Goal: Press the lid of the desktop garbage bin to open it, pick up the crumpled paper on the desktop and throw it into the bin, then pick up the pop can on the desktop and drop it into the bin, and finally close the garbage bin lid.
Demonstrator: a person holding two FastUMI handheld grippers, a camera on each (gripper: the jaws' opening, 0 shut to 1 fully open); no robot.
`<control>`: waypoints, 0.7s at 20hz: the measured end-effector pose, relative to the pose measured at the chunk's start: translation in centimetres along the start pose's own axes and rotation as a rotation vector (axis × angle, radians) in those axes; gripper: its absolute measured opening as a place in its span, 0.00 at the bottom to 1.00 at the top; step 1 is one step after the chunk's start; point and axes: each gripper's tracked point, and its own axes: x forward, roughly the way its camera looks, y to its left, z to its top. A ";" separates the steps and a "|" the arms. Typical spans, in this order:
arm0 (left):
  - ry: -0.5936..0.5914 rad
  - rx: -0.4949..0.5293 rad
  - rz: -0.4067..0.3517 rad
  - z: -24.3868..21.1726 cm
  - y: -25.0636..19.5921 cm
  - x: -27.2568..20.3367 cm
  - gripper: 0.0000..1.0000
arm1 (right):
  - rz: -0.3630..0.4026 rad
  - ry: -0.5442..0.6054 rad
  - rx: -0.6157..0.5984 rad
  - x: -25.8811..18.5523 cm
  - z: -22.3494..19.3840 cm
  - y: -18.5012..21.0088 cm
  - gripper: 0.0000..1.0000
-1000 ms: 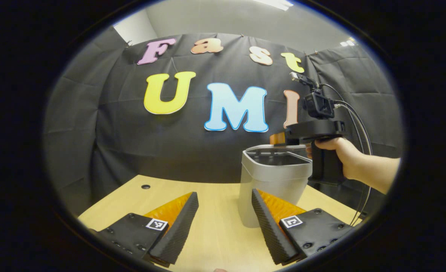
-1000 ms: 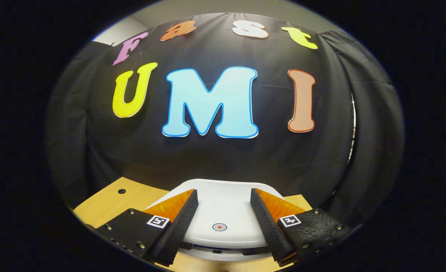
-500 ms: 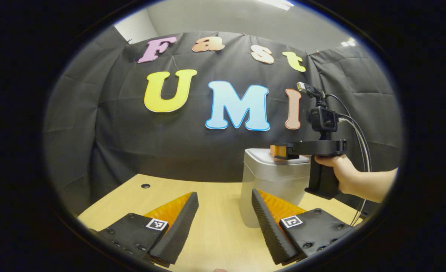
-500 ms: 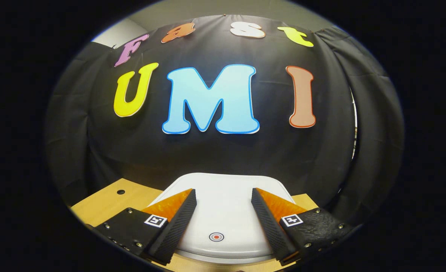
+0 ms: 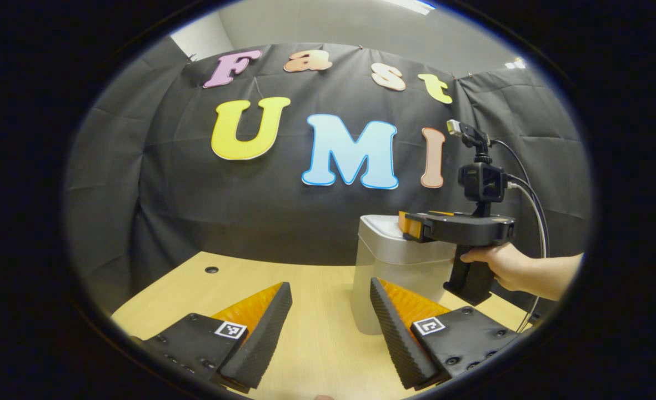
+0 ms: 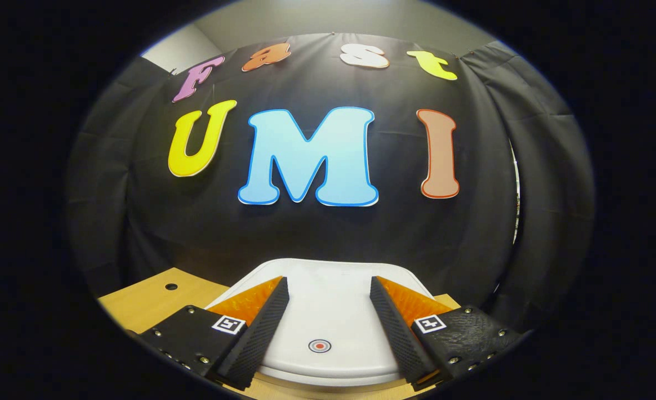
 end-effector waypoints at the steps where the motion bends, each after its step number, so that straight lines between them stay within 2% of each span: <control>1: 0.002 0.001 0.002 -0.1 -0.1 0.1 0.96 | 0.003 0.005 0.003 0.0 -0.1 0.0 0.95; 2: 0.003 0.002 0.005 -0.1 -0.1 0.1 0.93 | 0.006 0.000 0.014 0.1 -0.2 0.0 0.95; 6: 0.002 0.008 0.024 0.2 -0.3 0.1 0.96 | 0.013 -0.016 0.024 0.1 -0.2 0.0 0.96; 11: -0.016 0.016 0.045 1.2 -1.5 -1.2 0.91 | 0.009 -0.025 0.027 0.0 0.0 0.0 0.96; 14: -0.022 0.017 0.069 1.6 -2.1 -2.7 0.96 | 0.003 -0.026 0.022 -0.5 0.0 -0.2 0.95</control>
